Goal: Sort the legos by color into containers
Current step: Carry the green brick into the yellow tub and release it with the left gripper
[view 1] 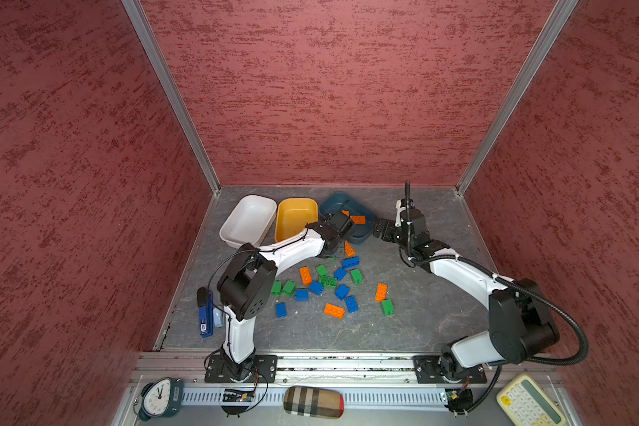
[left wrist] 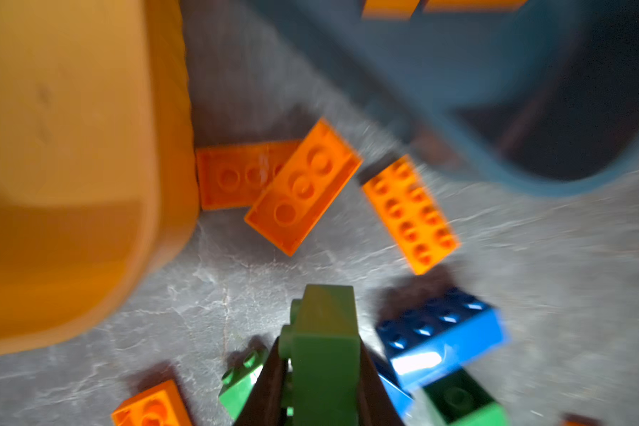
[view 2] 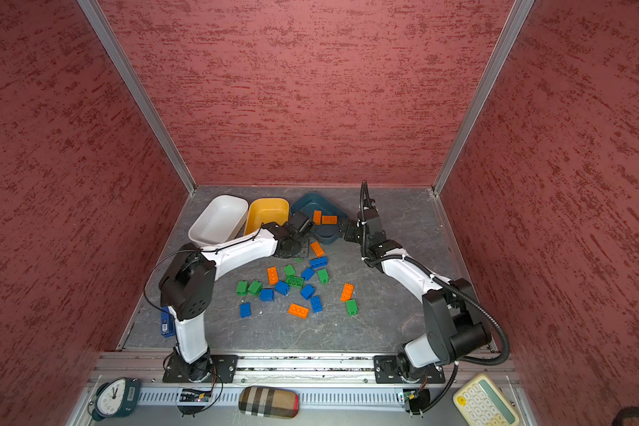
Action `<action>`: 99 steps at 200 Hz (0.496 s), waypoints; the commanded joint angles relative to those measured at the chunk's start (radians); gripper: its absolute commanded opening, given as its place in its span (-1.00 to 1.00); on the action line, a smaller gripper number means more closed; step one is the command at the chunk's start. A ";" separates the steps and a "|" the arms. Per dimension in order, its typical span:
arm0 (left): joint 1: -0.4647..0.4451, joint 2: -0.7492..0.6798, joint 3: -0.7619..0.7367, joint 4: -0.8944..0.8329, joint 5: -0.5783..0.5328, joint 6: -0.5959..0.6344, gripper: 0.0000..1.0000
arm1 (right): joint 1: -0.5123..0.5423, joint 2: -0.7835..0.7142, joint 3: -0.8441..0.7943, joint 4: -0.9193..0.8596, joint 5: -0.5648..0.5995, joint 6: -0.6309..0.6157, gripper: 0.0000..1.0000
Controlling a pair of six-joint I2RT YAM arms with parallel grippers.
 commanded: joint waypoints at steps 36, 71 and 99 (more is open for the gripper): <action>0.150 -0.083 0.021 0.098 -0.079 0.067 -1.00 | 0.074 0.005 0.025 0.105 -0.020 -0.053 0.98; 0.253 -0.018 0.064 0.130 -0.111 0.100 -1.00 | 0.124 0.053 0.067 0.122 -0.005 -0.076 0.98; 0.322 0.084 0.121 0.145 -0.084 0.110 -1.00 | 0.142 0.089 0.103 0.111 -0.008 -0.095 0.98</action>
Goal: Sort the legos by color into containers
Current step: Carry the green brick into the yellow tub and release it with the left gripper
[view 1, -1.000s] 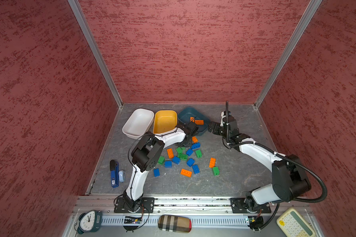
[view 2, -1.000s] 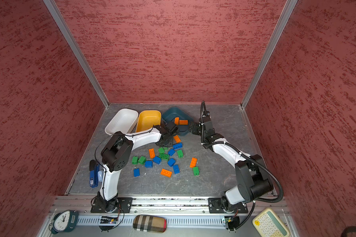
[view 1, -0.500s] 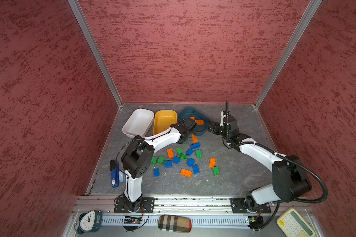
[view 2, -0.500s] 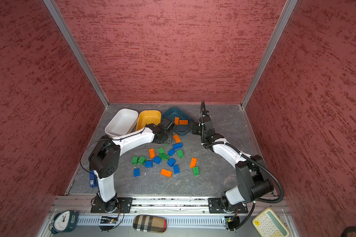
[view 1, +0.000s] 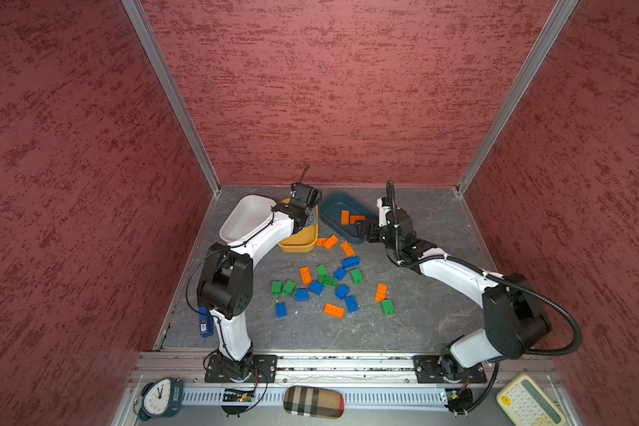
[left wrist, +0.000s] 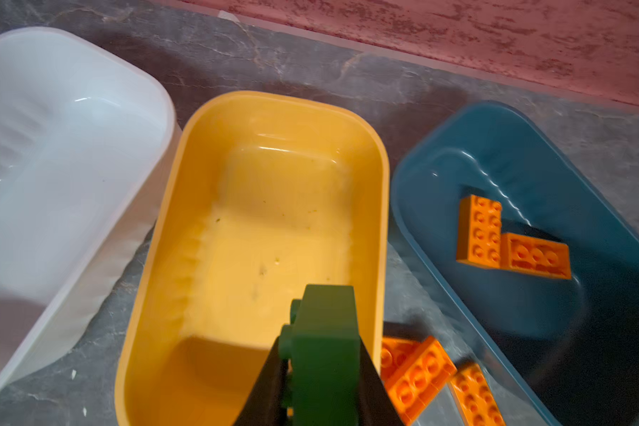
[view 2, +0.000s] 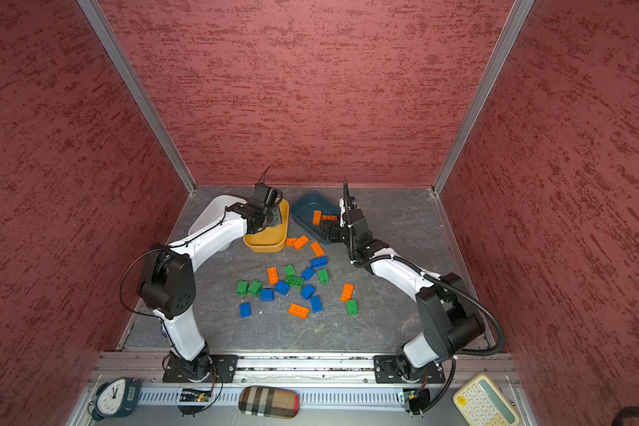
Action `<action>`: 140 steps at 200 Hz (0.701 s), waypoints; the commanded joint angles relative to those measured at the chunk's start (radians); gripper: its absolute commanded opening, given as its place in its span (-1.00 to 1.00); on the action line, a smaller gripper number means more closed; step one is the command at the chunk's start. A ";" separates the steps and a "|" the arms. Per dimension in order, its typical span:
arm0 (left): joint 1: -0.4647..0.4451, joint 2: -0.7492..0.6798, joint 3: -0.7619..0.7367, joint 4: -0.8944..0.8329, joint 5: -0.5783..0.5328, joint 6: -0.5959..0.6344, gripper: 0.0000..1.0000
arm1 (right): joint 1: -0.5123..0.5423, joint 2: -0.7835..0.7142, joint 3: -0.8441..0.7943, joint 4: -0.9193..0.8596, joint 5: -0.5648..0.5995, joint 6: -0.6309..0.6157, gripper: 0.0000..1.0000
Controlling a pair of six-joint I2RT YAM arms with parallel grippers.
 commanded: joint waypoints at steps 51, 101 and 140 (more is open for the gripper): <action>0.096 0.272 0.224 -0.032 0.038 0.068 -1.00 | 0.025 0.040 0.072 0.002 0.029 -0.038 0.98; 0.094 0.315 0.290 -0.055 0.080 0.078 -0.29 | 0.038 0.037 0.068 -0.034 0.007 -0.068 0.98; 0.082 0.216 0.192 0.017 0.102 0.079 0.10 | 0.043 0.025 0.050 -0.050 0.025 -0.068 0.98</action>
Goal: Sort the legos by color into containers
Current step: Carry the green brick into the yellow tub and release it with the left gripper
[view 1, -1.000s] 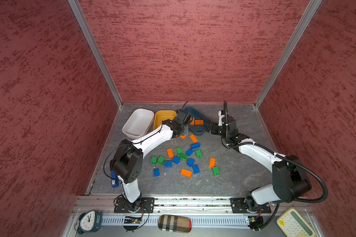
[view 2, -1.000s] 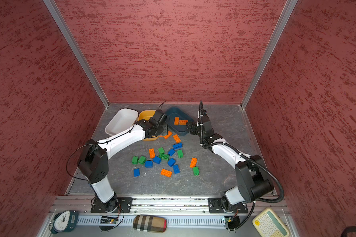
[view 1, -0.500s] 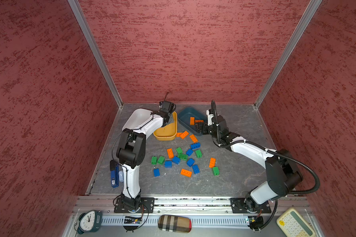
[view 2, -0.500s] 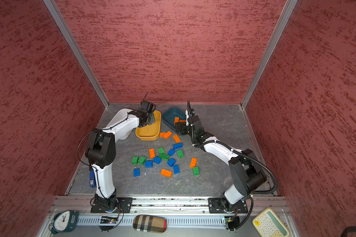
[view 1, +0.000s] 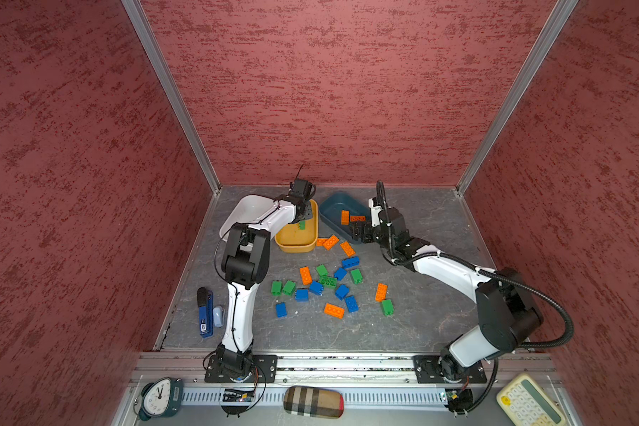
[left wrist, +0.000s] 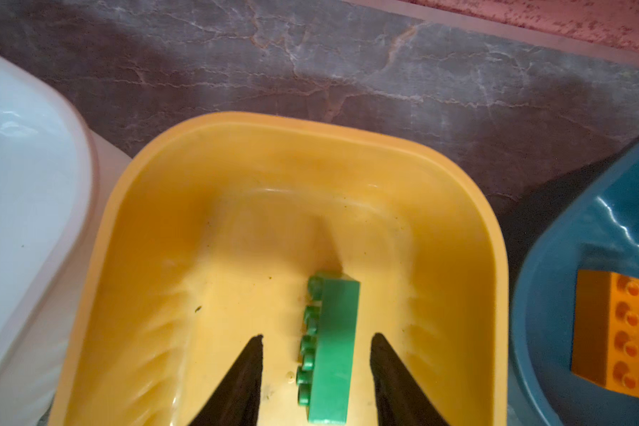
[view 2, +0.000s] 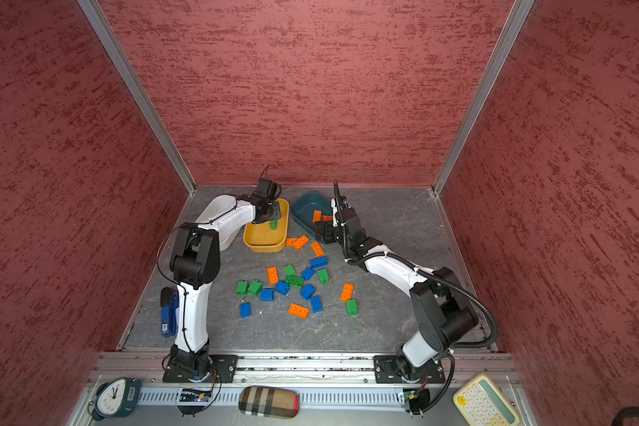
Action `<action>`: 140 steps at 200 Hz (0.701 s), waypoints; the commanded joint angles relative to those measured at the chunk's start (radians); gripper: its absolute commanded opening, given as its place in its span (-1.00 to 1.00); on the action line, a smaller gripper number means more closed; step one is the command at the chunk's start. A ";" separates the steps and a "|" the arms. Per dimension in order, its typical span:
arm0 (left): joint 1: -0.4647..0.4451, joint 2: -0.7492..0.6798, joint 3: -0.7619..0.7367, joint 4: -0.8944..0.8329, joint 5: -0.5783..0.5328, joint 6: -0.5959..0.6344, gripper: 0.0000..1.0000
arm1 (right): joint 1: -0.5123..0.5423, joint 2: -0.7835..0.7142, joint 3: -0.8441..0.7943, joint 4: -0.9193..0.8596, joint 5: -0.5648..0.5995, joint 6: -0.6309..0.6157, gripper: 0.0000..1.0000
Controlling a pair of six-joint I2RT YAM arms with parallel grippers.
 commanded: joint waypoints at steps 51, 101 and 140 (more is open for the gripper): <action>-0.060 -0.254 -0.176 0.056 0.042 0.027 0.51 | 0.012 -0.016 -0.038 -0.025 0.055 0.050 0.98; -0.181 -0.479 -0.397 -0.019 -0.097 0.021 1.00 | 0.014 -0.067 -0.116 -0.008 0.141 0.173 0.98; -0.277 -0.658 -0.551 -0.185 -0.073 -0.127 0.99 | 0.013 -0.097 -0.205 0.102 0.099 0.238 0.98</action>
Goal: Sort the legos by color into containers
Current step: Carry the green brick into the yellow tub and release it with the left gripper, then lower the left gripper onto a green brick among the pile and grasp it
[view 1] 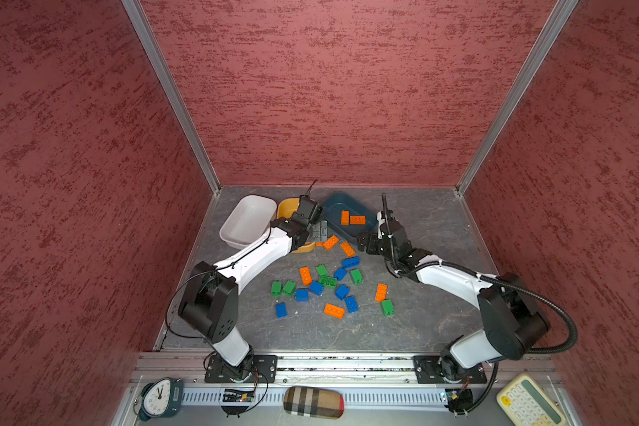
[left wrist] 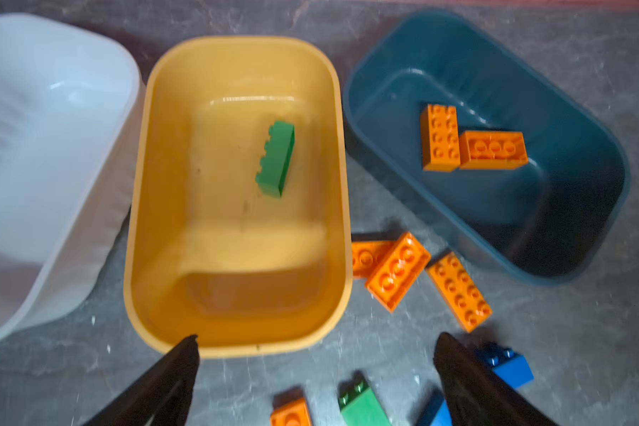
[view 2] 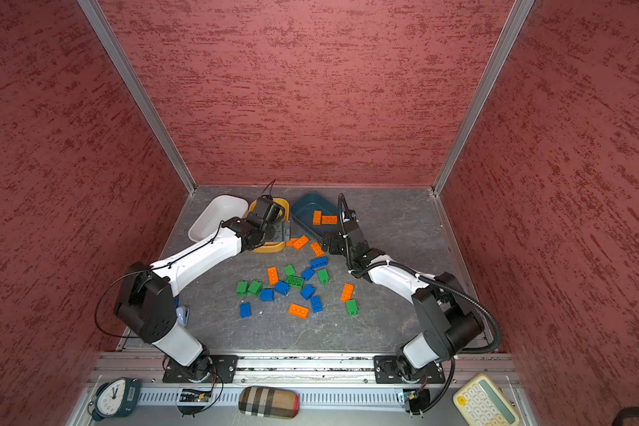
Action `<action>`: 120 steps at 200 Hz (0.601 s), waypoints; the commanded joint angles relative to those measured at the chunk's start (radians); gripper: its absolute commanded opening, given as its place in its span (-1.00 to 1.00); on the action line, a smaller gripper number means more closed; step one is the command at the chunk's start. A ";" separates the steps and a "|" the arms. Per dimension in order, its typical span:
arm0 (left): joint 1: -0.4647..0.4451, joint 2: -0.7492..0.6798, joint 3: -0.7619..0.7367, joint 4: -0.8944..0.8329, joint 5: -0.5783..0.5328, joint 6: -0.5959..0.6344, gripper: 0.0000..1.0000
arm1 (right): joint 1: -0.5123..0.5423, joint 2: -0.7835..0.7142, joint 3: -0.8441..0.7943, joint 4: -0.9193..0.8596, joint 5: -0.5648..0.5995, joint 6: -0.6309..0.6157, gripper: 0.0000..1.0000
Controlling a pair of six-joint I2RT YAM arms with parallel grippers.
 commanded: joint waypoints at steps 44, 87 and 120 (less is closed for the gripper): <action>-0.062 -0.216 -0.286 -0.164 0.278 -0.301 0.99 | 0.013 -0.039 -0.171 0.370 -0.324 -0.129 0.98; -0.058 -0.227 -0.318 -0.305 0.147 -0.341 0.99 | 0.078 0.016 -0.093 0.181 -0.418 -0.441 0.98; 0.082 -0.225 -0.349 -0.280 0.177 -0.346 0.94 | 0.084 0.050 -0.060 0.209 -0.379 -0.443 0.98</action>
